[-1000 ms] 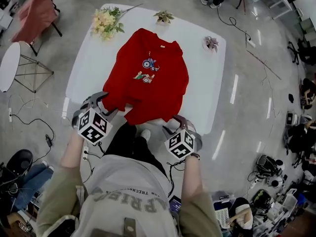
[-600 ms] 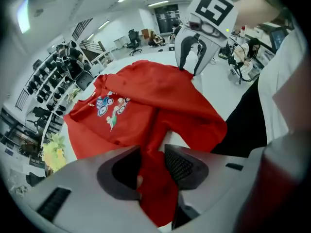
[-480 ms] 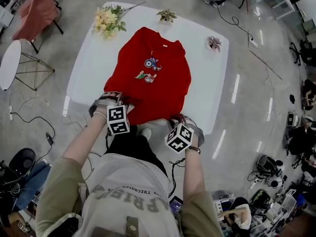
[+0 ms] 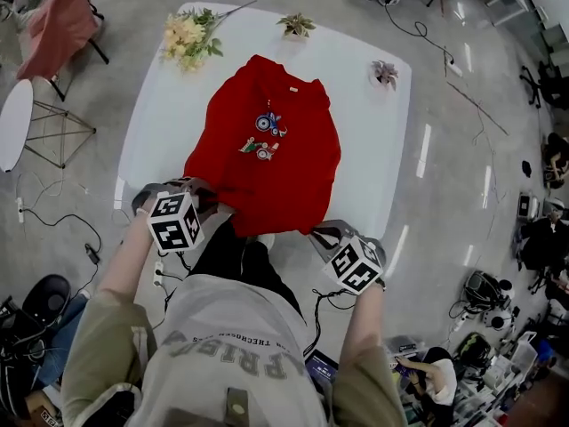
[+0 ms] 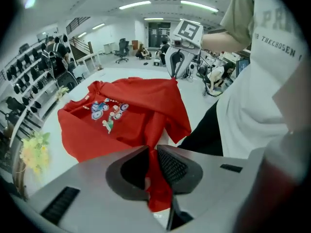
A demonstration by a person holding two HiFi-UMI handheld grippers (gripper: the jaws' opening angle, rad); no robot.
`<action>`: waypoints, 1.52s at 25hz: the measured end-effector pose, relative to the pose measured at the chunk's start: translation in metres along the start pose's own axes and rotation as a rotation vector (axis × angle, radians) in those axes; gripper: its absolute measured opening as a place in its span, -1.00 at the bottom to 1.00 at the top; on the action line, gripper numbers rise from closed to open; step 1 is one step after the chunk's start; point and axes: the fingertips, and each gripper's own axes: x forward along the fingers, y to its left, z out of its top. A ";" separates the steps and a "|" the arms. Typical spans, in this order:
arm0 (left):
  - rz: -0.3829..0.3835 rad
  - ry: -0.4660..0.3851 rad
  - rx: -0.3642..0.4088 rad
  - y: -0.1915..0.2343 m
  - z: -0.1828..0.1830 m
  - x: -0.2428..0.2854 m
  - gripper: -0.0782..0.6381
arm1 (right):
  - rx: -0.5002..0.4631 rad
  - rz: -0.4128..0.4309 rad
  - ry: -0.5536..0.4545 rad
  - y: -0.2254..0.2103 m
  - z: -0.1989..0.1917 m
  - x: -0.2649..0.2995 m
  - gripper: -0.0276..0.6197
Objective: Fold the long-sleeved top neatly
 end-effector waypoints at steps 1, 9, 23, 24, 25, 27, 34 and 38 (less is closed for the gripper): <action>-0.020 0.026 0.014 -0.004 -0.006 0.010 -0.62 | -0.025 -0.007 0.050 0.001 -0.010 0.010 -0.85; -0.055 0.112 -0.017 -0.019 -0.024 0.033 -0.15 | 0.070 0.013 0.162 0.007 -0.024 0.030 0.03; -0.050 -0.206 -0.193 0.005 0.066 0.019 -0.06 | 0.406 -0.433 -0.017 -0.194 0.038 0.016 -0.02; -0.061 -0.211 -0.203 0.002 0.068 0.021 -0.06 | 0.403 -0.433 -0.009 -0.202 0.041 0.021 -0.06; -0.071 -0.219 -0.224 0.001 0.069 0.022 -0.06 | 0.394 -0.428 0.008 -0.208 0.041 0.027 -0.15; -0.082 -0.226 -0.270 0.000 0.071 0.026 -0.07 | 0.365 -0.405 0.076 -0.217 0.034 0.039 -0.18; 0.042 -0.133 -0.415 0.030 0.051 0.057 -0.07 | 0.333 -0.204 -0.021 -0.221 0.041 0.036 -0.77; 0.065 -0.063 -0.504 0.037 0.032 0.069 -0.06 | 0.454 -0.098 -0.269 -0.234 0.068 -0.002 -0.78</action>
